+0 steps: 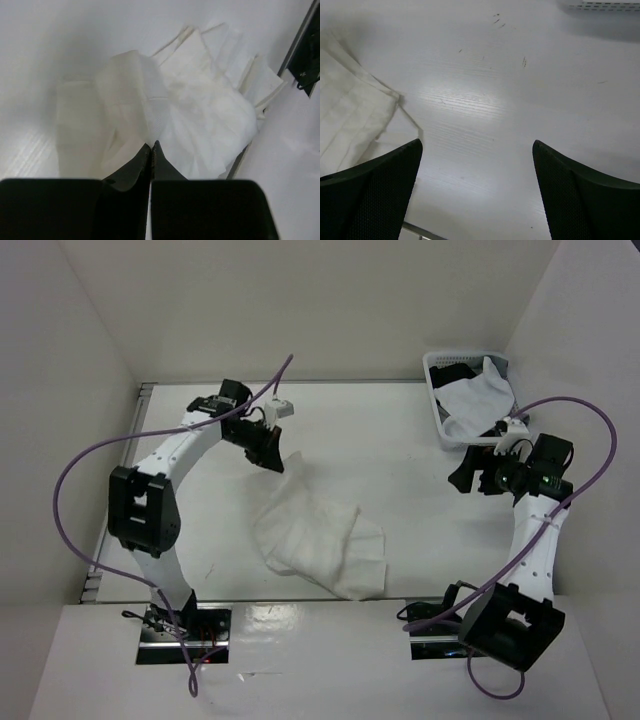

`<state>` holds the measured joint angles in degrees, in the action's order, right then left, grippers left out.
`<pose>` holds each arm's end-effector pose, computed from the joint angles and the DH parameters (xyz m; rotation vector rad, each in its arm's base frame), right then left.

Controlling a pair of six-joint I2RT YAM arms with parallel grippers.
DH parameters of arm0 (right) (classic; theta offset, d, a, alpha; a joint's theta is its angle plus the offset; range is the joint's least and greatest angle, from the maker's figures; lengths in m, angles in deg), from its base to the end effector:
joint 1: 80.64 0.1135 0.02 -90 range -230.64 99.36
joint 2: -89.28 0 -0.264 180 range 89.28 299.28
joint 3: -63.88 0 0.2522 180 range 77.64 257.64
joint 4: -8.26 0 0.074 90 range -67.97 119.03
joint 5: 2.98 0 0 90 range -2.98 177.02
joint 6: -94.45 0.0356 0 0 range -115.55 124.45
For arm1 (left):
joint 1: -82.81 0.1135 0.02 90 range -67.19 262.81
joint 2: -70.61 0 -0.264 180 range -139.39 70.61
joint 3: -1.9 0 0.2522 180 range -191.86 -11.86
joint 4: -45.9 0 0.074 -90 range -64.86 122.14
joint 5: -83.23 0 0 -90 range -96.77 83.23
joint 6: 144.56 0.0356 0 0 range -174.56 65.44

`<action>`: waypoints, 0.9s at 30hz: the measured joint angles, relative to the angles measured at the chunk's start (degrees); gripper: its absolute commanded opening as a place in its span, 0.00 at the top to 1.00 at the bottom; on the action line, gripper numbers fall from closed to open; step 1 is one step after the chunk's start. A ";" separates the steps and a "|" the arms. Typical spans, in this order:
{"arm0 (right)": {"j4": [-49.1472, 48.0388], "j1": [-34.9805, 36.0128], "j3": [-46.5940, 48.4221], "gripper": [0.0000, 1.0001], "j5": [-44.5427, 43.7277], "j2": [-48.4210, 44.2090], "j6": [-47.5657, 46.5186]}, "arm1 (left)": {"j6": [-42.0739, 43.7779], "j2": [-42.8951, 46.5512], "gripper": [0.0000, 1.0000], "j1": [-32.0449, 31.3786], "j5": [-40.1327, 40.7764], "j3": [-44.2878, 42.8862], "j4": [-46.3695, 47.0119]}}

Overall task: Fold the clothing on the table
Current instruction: Flatten the skirt out

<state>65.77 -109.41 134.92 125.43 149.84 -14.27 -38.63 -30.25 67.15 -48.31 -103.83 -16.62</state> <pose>0.1927 -0.0806 0.3147 -0.1069 2.2005 0.3500 0.3546 -0.1239 0.3092 0.9190 2.2663 -0.9203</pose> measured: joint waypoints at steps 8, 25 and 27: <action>0.85 7.04 1.92 0.07 -1.14 9.18 -1.42 | -1.86 -12.44 1.00 8.37 2.16 10.19 4.44; -0.55 40.70 22.60 0.19 -2.51 46.58 1.16 | -10.84 -10.97 1.00 22.93 11.82 16.79 15.82; -1.11 42.73 23.85 0.19 -1.44 49.55 1.95 | -11.47 -10.64 1.00 24.52 11.91 16.98 16.17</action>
<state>64.66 -66.68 158.77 123.99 199.39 -12.33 -50.11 -40.90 91.68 -36.40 -86.84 -0.44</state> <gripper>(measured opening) 0.808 0.007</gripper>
